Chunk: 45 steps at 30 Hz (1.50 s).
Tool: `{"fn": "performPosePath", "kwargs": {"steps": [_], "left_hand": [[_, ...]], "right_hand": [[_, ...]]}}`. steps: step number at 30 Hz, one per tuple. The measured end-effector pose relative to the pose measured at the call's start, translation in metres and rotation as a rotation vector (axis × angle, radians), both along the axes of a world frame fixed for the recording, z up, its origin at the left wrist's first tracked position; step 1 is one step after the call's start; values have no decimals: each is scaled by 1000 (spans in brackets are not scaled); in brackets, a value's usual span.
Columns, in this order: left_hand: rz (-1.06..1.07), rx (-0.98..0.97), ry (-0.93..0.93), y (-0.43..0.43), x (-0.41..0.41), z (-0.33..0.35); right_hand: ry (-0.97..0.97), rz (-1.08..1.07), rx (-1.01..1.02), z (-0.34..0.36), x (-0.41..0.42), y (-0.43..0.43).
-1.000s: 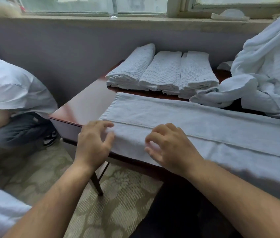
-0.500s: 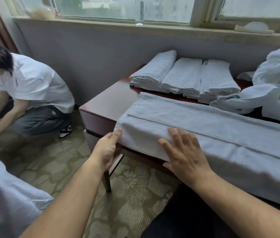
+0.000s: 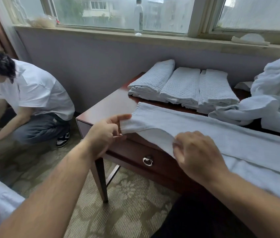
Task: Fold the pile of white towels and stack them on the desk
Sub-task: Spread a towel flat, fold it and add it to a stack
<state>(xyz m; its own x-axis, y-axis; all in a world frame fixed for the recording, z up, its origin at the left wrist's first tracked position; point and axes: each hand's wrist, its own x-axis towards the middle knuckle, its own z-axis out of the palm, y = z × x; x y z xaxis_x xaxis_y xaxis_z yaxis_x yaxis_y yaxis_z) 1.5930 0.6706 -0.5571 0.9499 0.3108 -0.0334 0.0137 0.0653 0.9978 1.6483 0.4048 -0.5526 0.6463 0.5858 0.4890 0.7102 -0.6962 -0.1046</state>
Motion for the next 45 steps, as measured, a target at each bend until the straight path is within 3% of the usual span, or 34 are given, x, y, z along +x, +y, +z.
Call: {"fn": "performPosePath", "kwargs": {"steps": [3,5,10,20,24,28,32,38,45], "left_hand": [[-58,537,61,7,22,16],[-28,776,69,9,43,23],[68,909,37,4,94,27],[186,1237,377,-4,150,1],[260,1432,241,-20,148,-1],[-72,1331,-45,-57,144,4],[-427,1328,-91,-108,145,4],[-672,1201,-189,-180,148,8],[-880,1127,-146,-200,147,8]], "right_hand": [[348,-44,49,25,36,-4],[519,-55,21,34,63,-3],[623,-83,-30,35,109,2],[468,-172,-132,6,136,10],[513,-169,-57,2,134,1],[544,-179,-41,8,122,-31],[526,-253,1,10,97,-89],[500,-289,31,4,49,-163],[481,-203,-61,4,20,-189]]}}
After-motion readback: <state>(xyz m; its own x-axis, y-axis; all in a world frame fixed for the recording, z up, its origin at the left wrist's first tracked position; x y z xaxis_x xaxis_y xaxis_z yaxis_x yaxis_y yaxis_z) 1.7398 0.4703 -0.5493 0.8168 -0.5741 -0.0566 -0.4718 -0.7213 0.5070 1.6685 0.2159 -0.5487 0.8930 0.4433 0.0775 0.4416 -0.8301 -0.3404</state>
